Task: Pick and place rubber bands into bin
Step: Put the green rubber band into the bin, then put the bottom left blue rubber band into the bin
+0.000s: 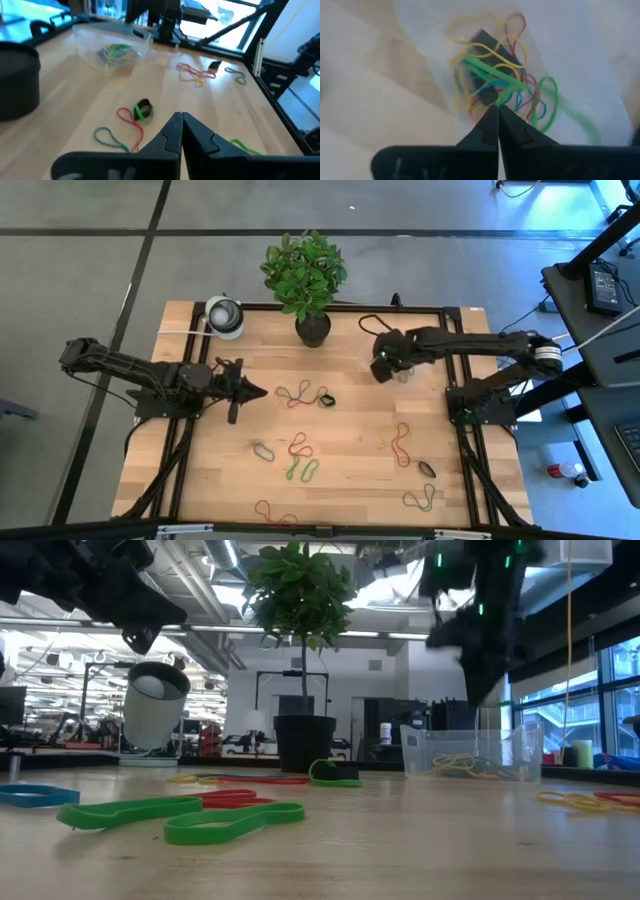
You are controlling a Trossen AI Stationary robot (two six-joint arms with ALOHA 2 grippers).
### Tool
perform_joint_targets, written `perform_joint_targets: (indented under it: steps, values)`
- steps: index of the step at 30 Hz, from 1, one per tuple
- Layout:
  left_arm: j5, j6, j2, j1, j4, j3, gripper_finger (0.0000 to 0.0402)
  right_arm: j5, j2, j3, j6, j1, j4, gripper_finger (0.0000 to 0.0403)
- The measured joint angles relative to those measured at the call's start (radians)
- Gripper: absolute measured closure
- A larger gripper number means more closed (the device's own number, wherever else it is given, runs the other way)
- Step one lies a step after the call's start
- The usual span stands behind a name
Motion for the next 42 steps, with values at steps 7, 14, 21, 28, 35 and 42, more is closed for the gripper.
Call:
perform_joint_targets:
  steps: [7, 14, 21, 28, 35, 42]
  values:
    - [-0.079, -0.005, 0.0, 0.0, 0.046, 0.0, 0.04, -0.087, 0.006, -0.191, -0.101, -0.129, 0.201, 0.0389]
    - [-0.127, -0.092, 0.0, 0.0, 0.047, 0.0, 0.04, -0.089, 0.004, -0.213, -0.124, -0.141, 0.186, 0.0344]
    - [-0.126, -0.094, 0.0, 0.0, 0.047, 0.0, 0.04, -0.088, 0.004, -0.175, -0.162, -0.141, 0.169, 0.0288]
    - [-0.126, -0.093, 0.0, 0.0, 0.046, 0.0, 0.04, -0.085, -0.071, -0.111, -0.131, -0.128, 0.081, 0.0265]
    - [-0.111, -0.042, 0.024, 0.0, 0.046, 0.0, 0.04, 0.036, -0.231, -0.1, 0.141, 0.077, 0.076, 0.0322]
    - [-0.015, 0.054, 0.148, -0.005, 0.022, 0.036, 0.04, 0.165, -0.201, -0.099, 0.456, 0.448, 0.157, 0.0393]
